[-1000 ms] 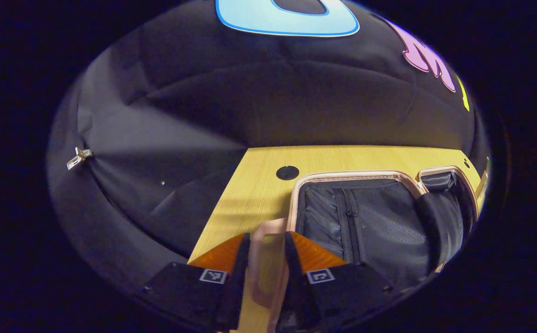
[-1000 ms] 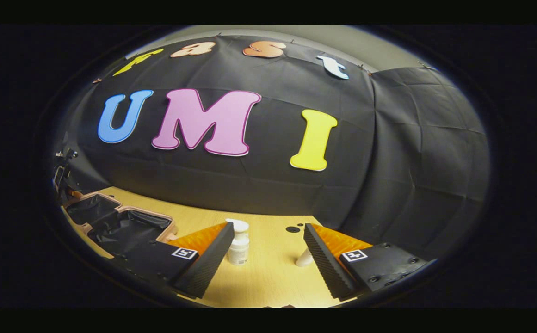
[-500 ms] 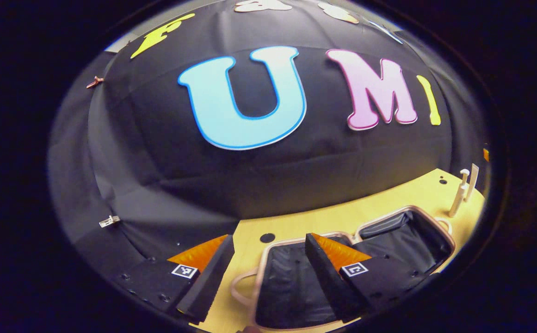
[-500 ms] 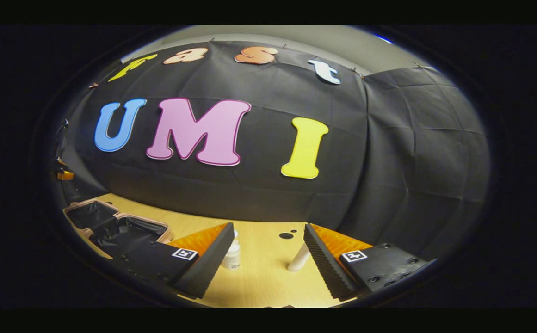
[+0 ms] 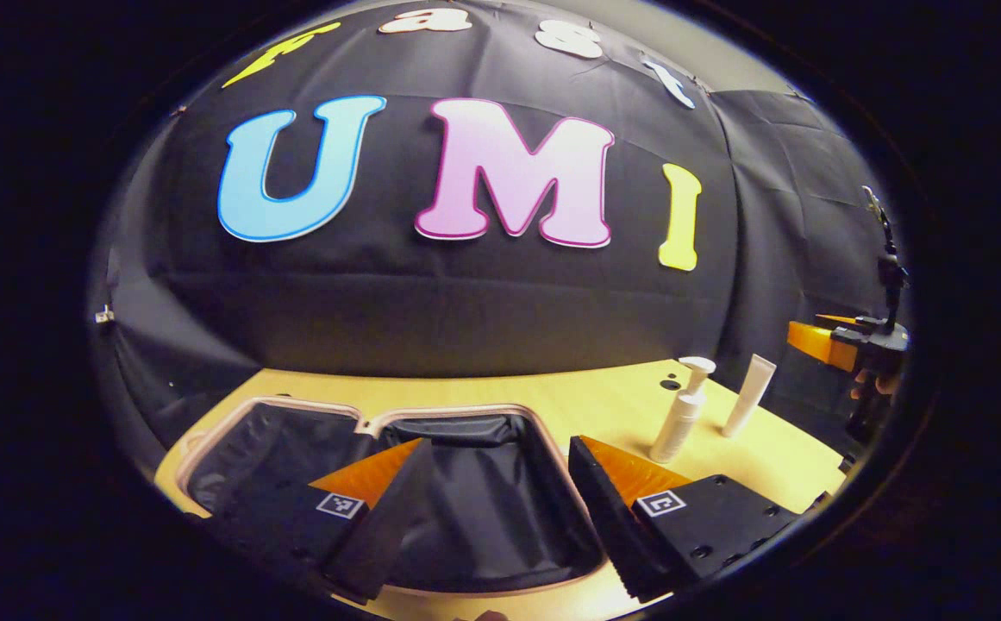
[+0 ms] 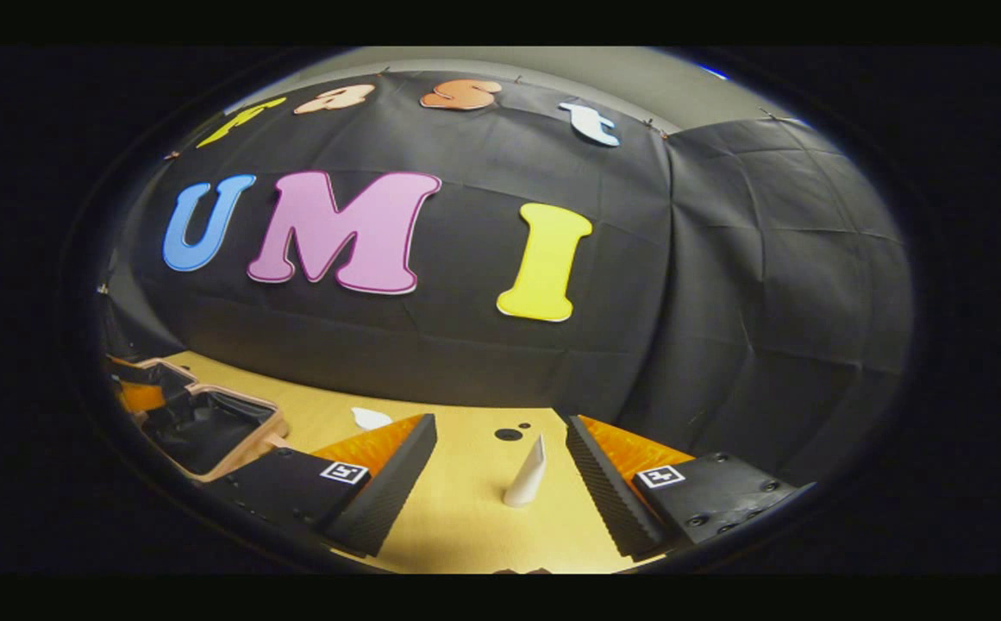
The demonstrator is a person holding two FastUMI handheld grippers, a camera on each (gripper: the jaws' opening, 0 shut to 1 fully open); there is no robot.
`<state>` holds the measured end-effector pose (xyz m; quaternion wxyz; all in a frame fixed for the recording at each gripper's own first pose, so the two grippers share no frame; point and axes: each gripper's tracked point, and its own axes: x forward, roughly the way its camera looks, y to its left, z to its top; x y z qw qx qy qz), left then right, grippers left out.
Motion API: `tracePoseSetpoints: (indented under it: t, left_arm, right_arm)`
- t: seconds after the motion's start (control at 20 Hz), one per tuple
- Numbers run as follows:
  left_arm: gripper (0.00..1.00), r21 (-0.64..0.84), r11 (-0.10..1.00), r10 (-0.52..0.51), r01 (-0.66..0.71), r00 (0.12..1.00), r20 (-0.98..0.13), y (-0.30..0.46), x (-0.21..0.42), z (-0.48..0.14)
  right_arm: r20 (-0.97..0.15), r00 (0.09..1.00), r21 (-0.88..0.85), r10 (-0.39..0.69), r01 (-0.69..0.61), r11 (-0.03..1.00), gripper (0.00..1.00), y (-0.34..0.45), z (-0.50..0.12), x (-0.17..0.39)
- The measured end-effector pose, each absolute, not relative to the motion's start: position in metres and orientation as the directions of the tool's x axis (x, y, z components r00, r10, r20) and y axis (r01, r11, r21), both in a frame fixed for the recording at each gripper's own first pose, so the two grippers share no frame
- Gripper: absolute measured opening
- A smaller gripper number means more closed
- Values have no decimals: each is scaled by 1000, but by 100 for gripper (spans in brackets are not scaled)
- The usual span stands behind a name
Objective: First open the suitcase, pack the skin care products into it, and then close the suitcase.
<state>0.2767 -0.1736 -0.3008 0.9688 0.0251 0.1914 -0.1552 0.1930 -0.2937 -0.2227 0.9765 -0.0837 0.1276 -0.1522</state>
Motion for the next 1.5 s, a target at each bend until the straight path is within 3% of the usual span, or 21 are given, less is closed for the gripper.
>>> tracePoseSetpoints:
  t: [0.2,0.55,0.9,1.1,1.15,1.2,1.5]
  left_arm:
    - [99,-77,915,-392,396,829,-399,-258,286,-335]
    - [99,-41,839,-512,543,760,-400,-363,319,-379]
    - [98,-45,833,-511,552,733,-449,-417,360,-439]
    - [80,-40,845,-485,533,735,-474,-421,374,-454]
    - [70,-42,851,-479,523,741,-471,-423,380,-456]
    - [65,-40,851,-476,524,737,-479,-423,378,-457]
    - [61,-66,869,-451,491,728,-517,-401,368,-452]
  right_arm:
    - [-255,908,-173,-333,296,939,96,-316,-253,191]
    - [-316,884,-143,-344,314,938,97,-340,-309,195]
    - [-393,851,-108,-348,333,937,97,-351,-355,214]
    - [-407,842,-98,-353,344,934,97,-354,-365,217]
    - [-410,841,-98,-353,344,934,97,-353,-368,217]
    - [-411,841,-98,-352,342,934,97,-353,-370,219]
    - [-386,841,-114,-379,364,924,96,-358,-377,242]
